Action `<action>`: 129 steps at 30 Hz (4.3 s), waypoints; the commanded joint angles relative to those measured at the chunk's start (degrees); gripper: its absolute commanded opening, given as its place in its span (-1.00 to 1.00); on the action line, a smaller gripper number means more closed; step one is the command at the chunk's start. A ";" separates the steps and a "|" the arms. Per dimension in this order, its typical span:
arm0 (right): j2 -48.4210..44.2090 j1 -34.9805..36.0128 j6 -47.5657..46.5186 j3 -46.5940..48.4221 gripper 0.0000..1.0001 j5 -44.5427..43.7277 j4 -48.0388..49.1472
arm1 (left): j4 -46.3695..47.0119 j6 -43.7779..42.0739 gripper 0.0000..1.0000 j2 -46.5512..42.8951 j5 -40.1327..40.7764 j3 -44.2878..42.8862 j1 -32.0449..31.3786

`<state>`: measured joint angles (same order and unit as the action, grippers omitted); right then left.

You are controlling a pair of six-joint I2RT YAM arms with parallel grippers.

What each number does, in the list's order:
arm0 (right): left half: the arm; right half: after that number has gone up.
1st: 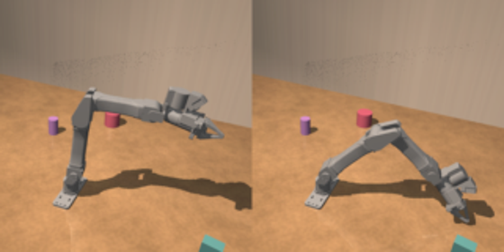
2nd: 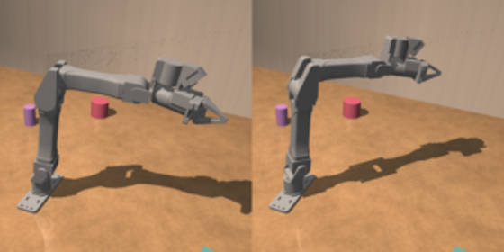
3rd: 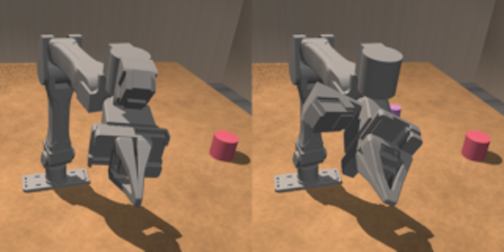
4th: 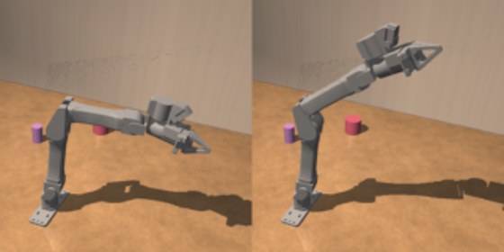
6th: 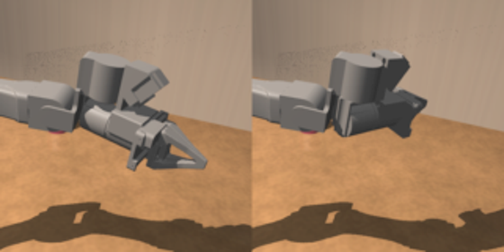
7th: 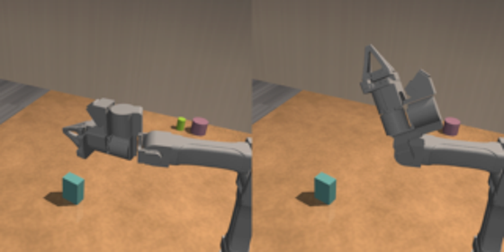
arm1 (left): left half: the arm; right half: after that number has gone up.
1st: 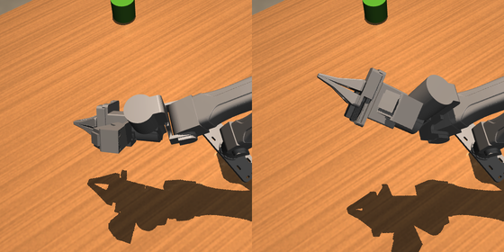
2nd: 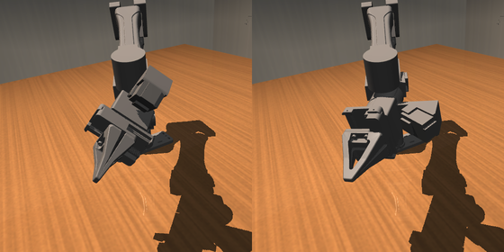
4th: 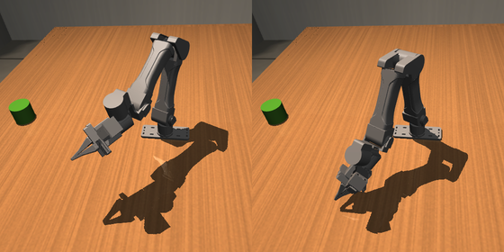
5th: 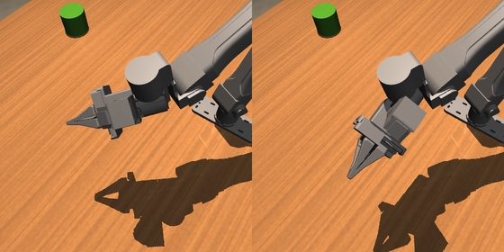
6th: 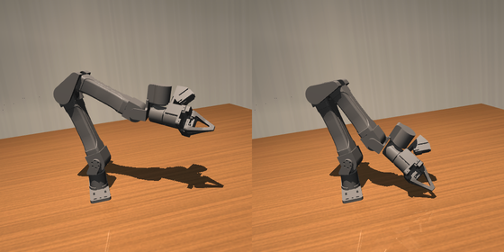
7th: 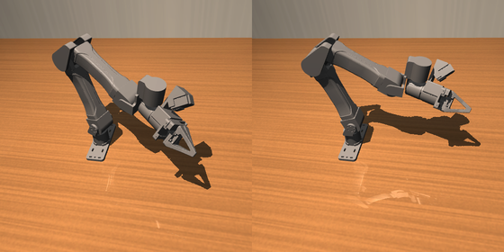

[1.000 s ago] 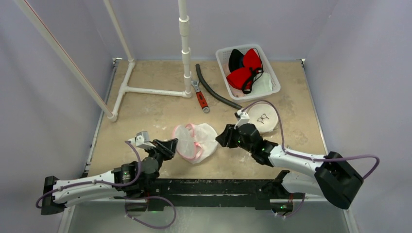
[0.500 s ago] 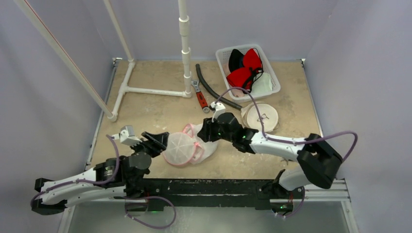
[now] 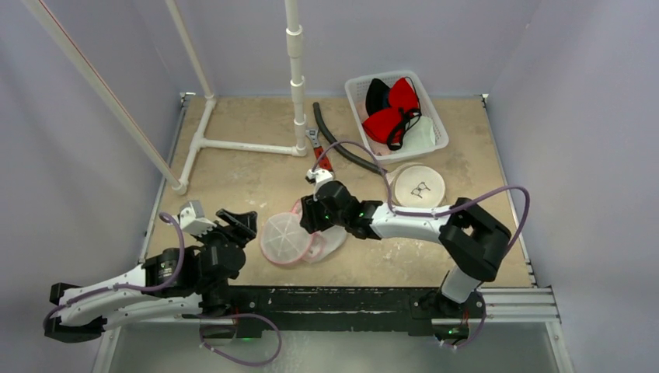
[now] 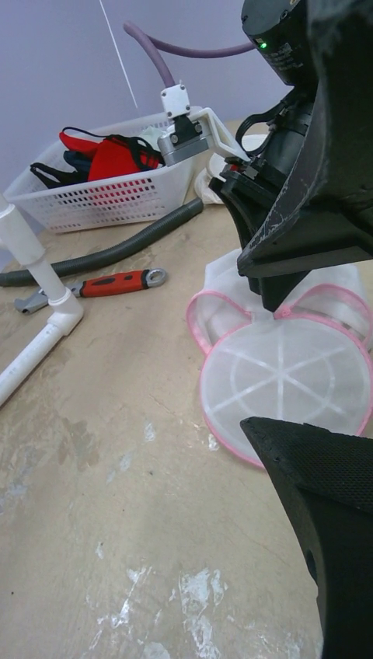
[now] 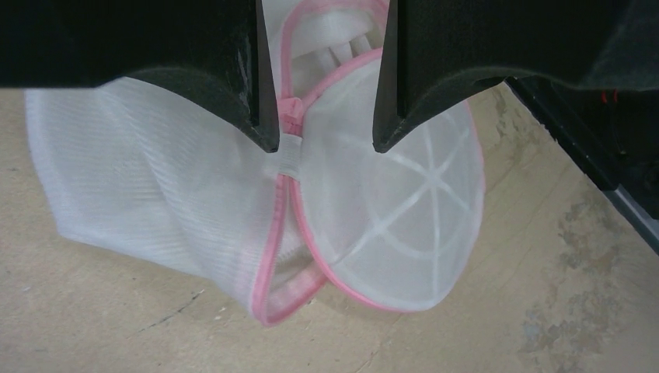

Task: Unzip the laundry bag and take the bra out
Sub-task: Close the laundry bag at the center of the board, then adjust the laundry bag at the center of the board.

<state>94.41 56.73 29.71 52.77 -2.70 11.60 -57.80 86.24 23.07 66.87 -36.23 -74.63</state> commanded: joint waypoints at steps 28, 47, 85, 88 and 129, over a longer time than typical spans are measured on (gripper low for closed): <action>-1.66 2.64 5.65 -2.21 -1.00 -8.87 -4.06 | 4.84 -2.07 0.28 -4.98 -3.78 6.33 0.08; -27.34 -6.68 6.49 -3.67 -1.00 19.06 16.29 | -0.93 -2.34 0.26 -8.54 1.32 -1.12 0.10; -25.67 -15.29 8.33 -32.34 -1.00 19.86 27.79 | 5.46 -5.86 0.24 -3.53 -0.21 -0.79 0.09; -25.86 -15.33 6.77 -32.09 -1.00 17.89 25.21 | 6.85 -6.70 0.24 -2.45 -0.51 -0.62 0.10; -34.90 -23.02 10.52 -38.11 -1.00 23.74 28.56 | 17.42 -9.51 0.23 1.89 -5.80 6.87 0.08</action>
<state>62.87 34.74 44.56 12.51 23.81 44.34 -43.48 77.87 23.99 60.71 -29.89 -74.63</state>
